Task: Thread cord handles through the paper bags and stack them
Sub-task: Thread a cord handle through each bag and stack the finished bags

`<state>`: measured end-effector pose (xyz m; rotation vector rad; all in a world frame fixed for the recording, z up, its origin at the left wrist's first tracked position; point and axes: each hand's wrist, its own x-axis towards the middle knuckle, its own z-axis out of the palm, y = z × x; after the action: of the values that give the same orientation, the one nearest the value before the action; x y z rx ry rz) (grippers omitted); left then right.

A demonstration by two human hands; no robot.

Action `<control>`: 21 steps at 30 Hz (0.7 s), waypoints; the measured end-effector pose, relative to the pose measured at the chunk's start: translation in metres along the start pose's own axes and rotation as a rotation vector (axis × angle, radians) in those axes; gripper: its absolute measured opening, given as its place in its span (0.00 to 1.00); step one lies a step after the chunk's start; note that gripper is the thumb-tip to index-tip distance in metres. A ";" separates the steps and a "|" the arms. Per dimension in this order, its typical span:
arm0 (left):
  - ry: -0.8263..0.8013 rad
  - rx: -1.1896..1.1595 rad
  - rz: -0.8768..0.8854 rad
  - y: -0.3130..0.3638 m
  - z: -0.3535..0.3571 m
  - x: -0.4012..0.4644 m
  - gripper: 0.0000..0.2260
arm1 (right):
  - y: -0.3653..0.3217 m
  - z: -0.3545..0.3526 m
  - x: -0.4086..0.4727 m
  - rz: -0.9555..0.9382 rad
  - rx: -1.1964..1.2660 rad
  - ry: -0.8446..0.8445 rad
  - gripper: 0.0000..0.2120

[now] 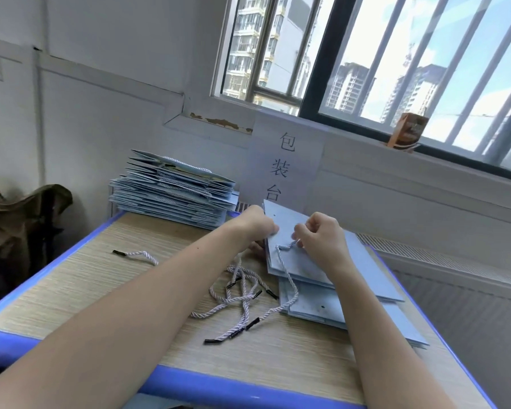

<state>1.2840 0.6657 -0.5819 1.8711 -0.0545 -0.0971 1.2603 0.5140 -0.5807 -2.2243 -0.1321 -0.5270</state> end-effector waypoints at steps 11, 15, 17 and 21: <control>-0.054 -0.088 0.038 0.003 -0.003 -0.003 0.12 | 0.006 0.000 0.004 0.029 -0.020 -0.065 0.08; -0.060 -0.145 -0.030 0.000 -0.004 -0.003 0.11 | 0.010 0.003 0.005 0.044 -0.056 -0.145 0.07; -0.067 -0.120 -0.031 -0.002 -0.003 -0.002 0.12 | 0.011 0.004 0.004 0.042 -0.085 -0.160 0.06; -0.096 -0.077 0.011 -0.001 -0.001 -0.004 0.15 | 0.009 0.003 0.004 0.039 -0.080 -0.160 0.04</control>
<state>1.2797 0.6675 -0.5828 1.7878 -0.1261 -0.1792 1.2673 0.5098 -0.5870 -2.3412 -0.1535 -0.3377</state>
